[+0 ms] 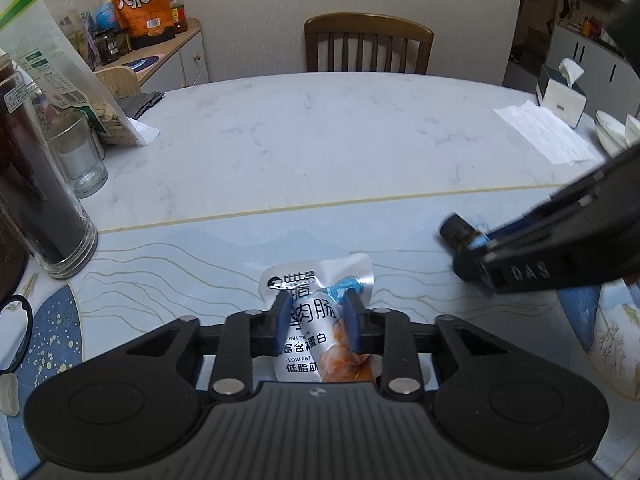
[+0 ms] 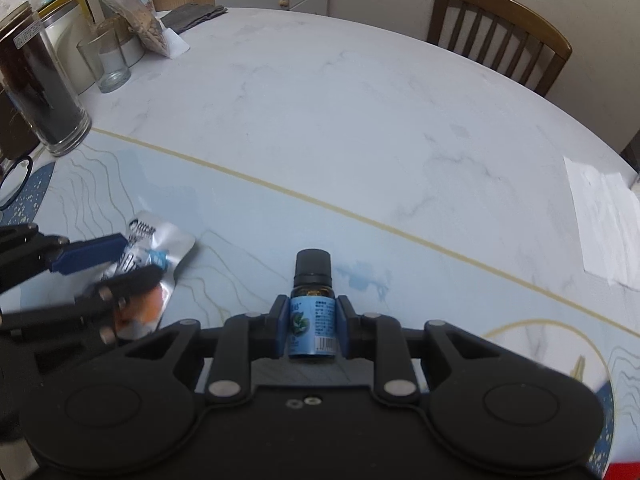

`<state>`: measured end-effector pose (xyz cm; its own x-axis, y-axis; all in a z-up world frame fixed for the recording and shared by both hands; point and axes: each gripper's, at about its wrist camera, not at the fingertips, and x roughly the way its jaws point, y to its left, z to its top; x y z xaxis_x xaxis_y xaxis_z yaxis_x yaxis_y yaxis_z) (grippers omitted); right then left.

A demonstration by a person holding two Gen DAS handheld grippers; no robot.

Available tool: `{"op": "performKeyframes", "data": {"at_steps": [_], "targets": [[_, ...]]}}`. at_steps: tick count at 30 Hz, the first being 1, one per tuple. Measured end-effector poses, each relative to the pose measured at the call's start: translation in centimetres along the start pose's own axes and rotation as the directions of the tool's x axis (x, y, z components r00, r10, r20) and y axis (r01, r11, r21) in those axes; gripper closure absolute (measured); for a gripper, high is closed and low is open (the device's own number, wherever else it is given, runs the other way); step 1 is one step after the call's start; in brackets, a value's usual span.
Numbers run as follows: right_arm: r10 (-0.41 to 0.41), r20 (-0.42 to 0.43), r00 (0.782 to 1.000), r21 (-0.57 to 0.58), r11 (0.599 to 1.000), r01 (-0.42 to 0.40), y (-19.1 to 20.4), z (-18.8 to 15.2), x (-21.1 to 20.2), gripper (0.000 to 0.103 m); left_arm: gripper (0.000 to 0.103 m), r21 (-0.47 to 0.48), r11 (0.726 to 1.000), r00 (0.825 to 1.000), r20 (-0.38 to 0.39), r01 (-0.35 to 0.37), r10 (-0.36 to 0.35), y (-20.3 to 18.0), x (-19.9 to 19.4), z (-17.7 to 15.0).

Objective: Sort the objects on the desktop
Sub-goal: 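Lift and carry the silver packet and blue bottle with both tools over the box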

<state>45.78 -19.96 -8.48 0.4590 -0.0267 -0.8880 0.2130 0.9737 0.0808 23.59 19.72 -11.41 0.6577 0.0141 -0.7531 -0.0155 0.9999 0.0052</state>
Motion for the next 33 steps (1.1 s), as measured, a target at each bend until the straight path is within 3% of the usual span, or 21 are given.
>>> {"op": "performKeyframes", "data": {"at_steps": [4,11,12,13,15,18,23,30,33], "targets": [[-0.004,-0.012,1.0,0.009,1.0,0.005,-0.3,-0.9,-0.5,0.08,0.083,0.003,1.0,1.0,0.001,0.005,-0.005,0.0,-0.2,0.1],[-0.006,-0.02,1.0,0.027,1.0,0.007,-0.9,-1.9,-1.1,0.08,0.08,0.018,0.999,1.0,-0.005,0.028,-0.028,0.0,-0.4,0.4],[-0.005,-0.019,1.0,0.029,1.0,0.006,-1.0,-1.9,-1.1,0.08,0.071,0.022,0.999,0.999,-0.005,0.033,-0.033,-0.1,-0.4,0.4],[-0.006,-0.02,1.0,0.03,1.0,0.006,-1.1,-2.0,-1.2,0.08,0.05,0.026,0.999,0.999,-0.007,0.038,-0.037,-0.2,-0.4,0.5],[-0.005,-0.02,1.0,0.033,0.999,0.006,-1.2,-2.1,-1.2,0.08,0.029,0.025,0.999,0.999,0.0,0.04,-0.04,-0.4,-0.4,0.6],[-0.004,-0.02,1.0,0.04,0.999,0.004,-1.5,-2.3,-1.3,0.08,0.029,0.039,0.996,0.997,-0.018,0.076,-0.075,-0.6,0.1,0.8],[-0.001,-0.02,1.0,0.05,0.999,0.002,-1.8,-2.4,-1.3,0.08,0.029,0.043,0.998,0.997,-0.065,0.052,-0.049,-0.6,1.8,1.0],[0.0,-0.019,1.0,0.052,0.999,0.001,-2.0,-2.5,-1.3,0.08,0.029,0.055,0.998,0.998,-0.056,0.04,-0.037,-0.4,2.3,1.2],[-0.001,-0.019,1.0,0.052,0.999,0.002,-2.0,-2.5,-1.3,0.08,0.043,0.05,0.998,0.999,-0.046,0.032,-0.03,-0.3,2.3,1.4]]}}
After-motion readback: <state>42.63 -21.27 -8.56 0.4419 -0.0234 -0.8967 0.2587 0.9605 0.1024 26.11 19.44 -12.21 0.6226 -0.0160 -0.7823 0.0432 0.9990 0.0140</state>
